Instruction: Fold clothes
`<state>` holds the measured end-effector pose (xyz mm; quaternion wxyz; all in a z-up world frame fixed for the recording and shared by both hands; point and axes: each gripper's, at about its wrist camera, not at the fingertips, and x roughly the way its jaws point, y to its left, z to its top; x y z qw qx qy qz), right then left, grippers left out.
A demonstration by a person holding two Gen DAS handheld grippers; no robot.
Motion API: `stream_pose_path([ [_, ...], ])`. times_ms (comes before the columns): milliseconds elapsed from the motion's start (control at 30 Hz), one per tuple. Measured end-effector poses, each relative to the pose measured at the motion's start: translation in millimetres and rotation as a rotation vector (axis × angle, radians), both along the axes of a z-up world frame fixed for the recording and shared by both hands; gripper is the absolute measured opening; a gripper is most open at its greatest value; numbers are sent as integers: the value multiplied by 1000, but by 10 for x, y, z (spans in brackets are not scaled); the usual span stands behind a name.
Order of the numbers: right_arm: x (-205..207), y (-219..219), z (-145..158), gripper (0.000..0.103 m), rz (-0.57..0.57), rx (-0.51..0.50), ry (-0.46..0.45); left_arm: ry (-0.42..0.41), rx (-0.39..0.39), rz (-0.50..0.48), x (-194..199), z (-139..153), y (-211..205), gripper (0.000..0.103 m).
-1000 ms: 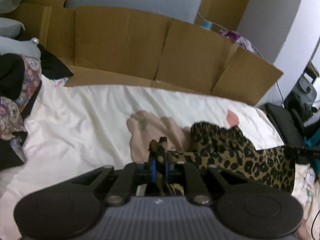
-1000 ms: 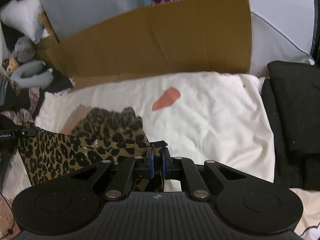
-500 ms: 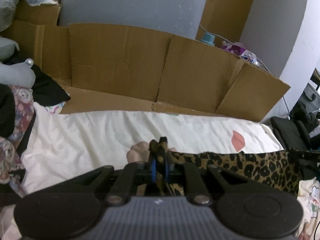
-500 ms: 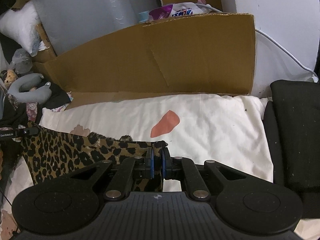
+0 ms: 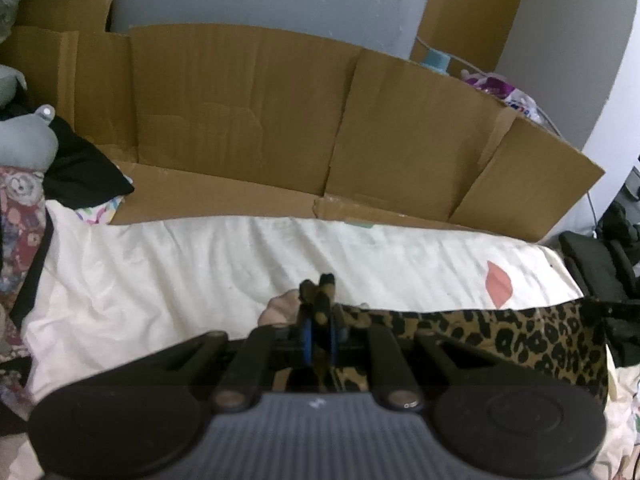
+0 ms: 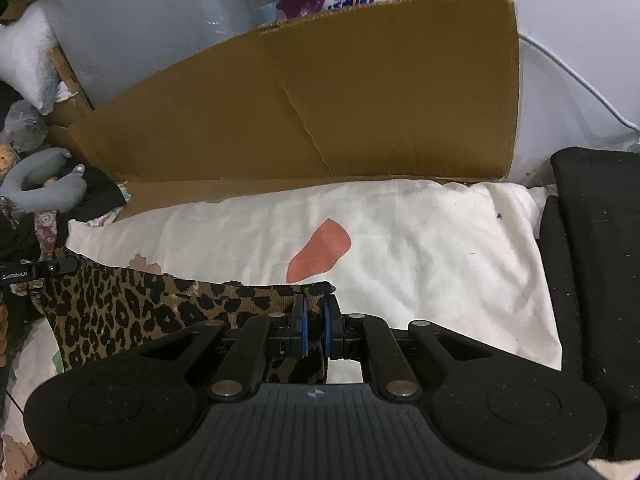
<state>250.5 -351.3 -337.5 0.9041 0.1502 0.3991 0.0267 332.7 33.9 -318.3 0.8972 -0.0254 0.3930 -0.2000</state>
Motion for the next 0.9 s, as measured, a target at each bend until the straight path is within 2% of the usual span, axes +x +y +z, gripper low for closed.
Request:
stream_pose_path([
  [200, 161, -46, -154, 6, -19, 8, 45, 42, 25, -4, 187, -183, -67, 9],
  [400, 278, -86, -361, 7, -41, 31, 75, 139, -1, 15, 350, -500, -56, 12],
  [533, 247, -110, -376, 17, -76, 37, 80, 116, -3, 30, 244, -398, -32, 24],
  [567, 221, -110, -344, 24, -82, 32, 70, 107, -2, 34, 212, -365, -26, 31],
  [600, 193, -108, -307, 32, -85, 25, 60, 99, -2, 38, 180, -331, -20, 34],
  [667, 132, -96, -236, 40, -91, 23, 39, 84, -4, 37, 112, -265, -22, 36],
  [900, -41, 183, -90, 40, -44, -8, -5, 65, -30, -85, -206, -72, -346, 37],
])
